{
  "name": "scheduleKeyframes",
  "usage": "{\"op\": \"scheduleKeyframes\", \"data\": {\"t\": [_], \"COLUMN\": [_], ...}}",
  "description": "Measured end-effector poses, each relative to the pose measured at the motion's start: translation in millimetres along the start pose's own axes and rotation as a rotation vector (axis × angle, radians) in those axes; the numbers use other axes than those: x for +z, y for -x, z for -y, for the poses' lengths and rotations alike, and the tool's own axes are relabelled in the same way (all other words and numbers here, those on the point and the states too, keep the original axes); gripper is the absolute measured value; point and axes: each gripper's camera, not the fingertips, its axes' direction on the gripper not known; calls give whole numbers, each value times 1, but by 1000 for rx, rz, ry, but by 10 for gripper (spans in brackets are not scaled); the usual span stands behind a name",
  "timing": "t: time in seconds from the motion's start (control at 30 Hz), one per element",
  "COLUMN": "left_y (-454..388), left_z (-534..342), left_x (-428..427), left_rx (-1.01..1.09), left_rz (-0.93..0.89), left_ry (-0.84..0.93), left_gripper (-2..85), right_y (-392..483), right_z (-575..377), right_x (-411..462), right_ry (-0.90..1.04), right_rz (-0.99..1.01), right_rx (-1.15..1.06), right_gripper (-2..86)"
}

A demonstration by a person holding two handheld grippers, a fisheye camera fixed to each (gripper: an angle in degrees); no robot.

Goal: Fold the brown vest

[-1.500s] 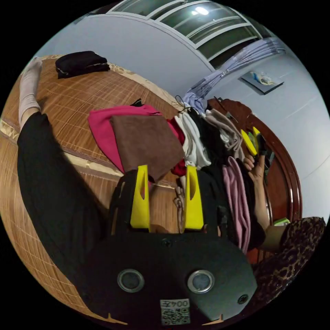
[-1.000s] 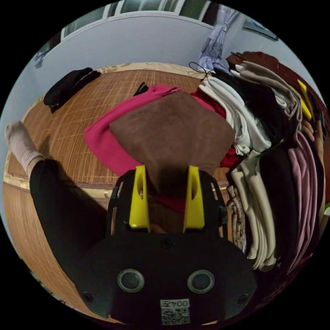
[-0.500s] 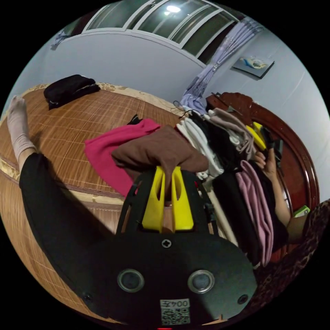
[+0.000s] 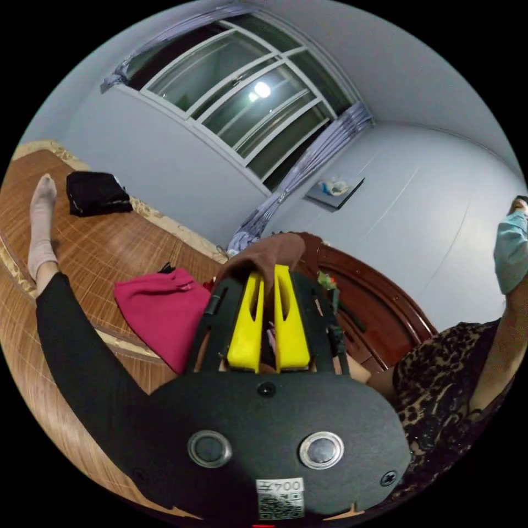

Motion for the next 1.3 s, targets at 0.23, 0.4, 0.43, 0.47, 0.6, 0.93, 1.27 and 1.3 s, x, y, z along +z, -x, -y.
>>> {"op": "scheduleKeyframes", "data": {"t": [0.23, 0.4, 0.43, 0.47, 0.6, 0.93, 1.27, 1.3], "left_y": [-78, -135, -144, -151, -151, -46, -26, -25], "left_z": [4, 1, -3, -7, -20, -91, -171, -178], "left_x": [-197, -308, -330, -349, -392, -447, -524, -530], "left_rx": [54, 170, 181, 180, 122, -240, -324, -340], "left_rz": [20, 90, 126, 169, 349, 534, 859, 860], "left_ry": [-306, -439, -455, -464, -447, -252, -90, -90], "left_gripper": [48, 48, 49, 50, 54, 89, 125, 127], "right_y": [18, 36, 40, 45, 63, 125, 204, 209], "right_z": [-6, -12, -13, -15, -20, -41, -60, -60], "right_x": [17, 31, 35, 39, 52, 95, 161, 166], "right_ry": [1, 2, 2, 1, 0, -25, 9, 19], "right_rz": [-3, -13, -13, -14, -20, -33, -87, -93], "right_rx": [14, 18, 21, 24, 25, 6, 17, 17], "right_gripper": [90, 86, 85, 85, 83, 100, 111, 114]}}
